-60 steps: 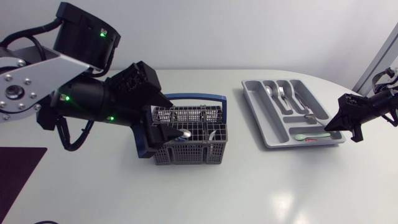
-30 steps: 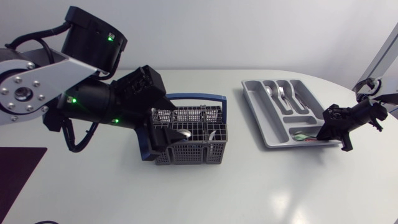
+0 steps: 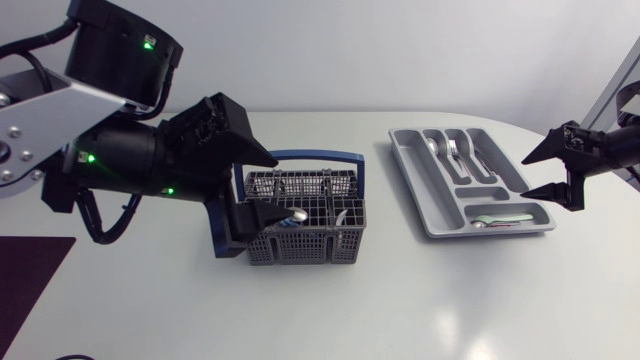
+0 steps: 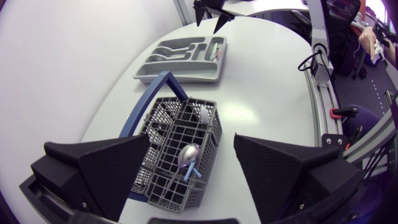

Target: Unload the cutlery basket into the drawer organizer.

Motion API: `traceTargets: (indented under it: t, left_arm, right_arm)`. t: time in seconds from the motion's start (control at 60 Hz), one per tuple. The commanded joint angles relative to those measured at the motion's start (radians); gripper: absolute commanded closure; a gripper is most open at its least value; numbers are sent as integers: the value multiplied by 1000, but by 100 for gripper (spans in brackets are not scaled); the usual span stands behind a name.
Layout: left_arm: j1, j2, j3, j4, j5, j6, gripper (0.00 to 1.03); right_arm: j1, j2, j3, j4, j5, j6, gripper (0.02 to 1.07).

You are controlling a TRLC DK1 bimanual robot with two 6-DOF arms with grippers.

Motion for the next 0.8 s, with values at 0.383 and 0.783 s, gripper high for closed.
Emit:
traceTargets:
  t: [0.383,0.783]
  left_arm:
    - [89,-105,-164,-1,-37,232,5]
    - [250,-106,-353,239,218,323,7]
  right_arm:
    - [116,-295,-272,-62,-231,267,6]
    - [239,-461,-525,98,-268,428,6]
